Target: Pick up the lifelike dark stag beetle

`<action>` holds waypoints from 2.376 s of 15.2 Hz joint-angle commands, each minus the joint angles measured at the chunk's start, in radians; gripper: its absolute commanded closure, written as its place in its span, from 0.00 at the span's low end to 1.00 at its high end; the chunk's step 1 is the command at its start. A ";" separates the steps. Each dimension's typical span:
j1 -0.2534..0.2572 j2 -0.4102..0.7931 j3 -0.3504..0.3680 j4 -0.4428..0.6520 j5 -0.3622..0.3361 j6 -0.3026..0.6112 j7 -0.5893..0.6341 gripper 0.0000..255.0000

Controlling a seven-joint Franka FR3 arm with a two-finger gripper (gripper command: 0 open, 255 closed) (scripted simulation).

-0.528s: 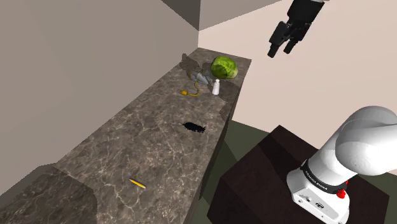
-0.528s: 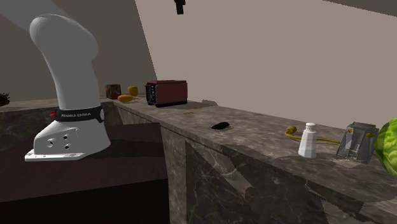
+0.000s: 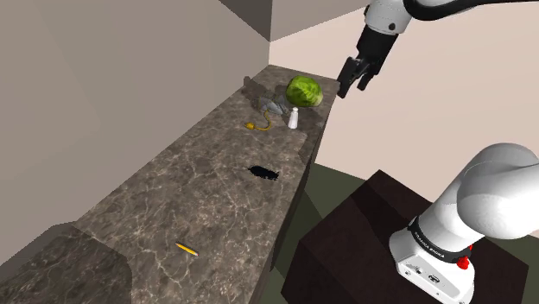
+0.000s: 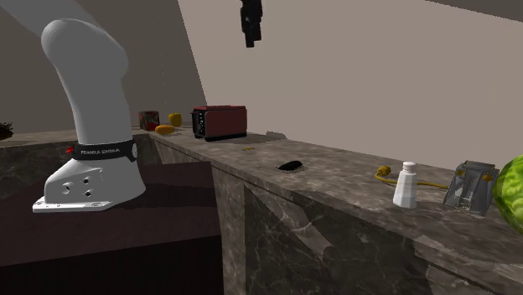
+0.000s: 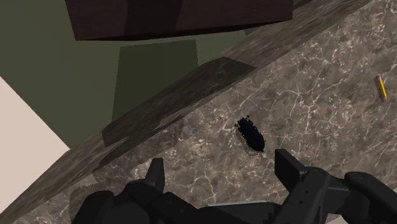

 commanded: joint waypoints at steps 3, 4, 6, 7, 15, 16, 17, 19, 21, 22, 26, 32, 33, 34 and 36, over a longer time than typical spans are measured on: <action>0.024 0.111 0.007 -0.031 0.005 0.133 -0.022 0.00; 0.030 0.141 0.010 -0.035 0.007 0.165 -0.027 0.00; 0.042 0.204 0.015 -0.041 0.010 0.229 -0.036 0.00; 0.048 0.238 0.018 -0.042 0.011 0.261 -0.041 0.00; 0.090 0.528 0.044 -0.002 0.019 0.492 -0.076 0.00; 0.095 0.567 0.048 0.008 0.019 0.517 -0.080 0.00; 0.099 0.605 0.052 0.020 0.019 0.542 -0.084 0.00; 0.107 0.683 0.060 0.047 0.016 0.588 -0.090 0.00; 0.115 0.761 0.068 0.078 0.011 0.629 -0.095 0.00; 0.119 0.800 0.071 0.095 0.008 0.649 -0.097 0.00; 0.137 0.956 0.083 0.175 -0.011 0.714 -0.101 0.00; 0.170 1.179 0.091 0.319 -0.045 0.778 -0.103 0.00; 0.171 1.192 0.089 0.321 -0.046 0.788 -0.103 0.00; 0.172 1.204 0.088 0.324 -0.047 0.798 -0.102 0.00; 0.173 1.229 0.086 0.329 -0.049 0.817 -0.100 0.00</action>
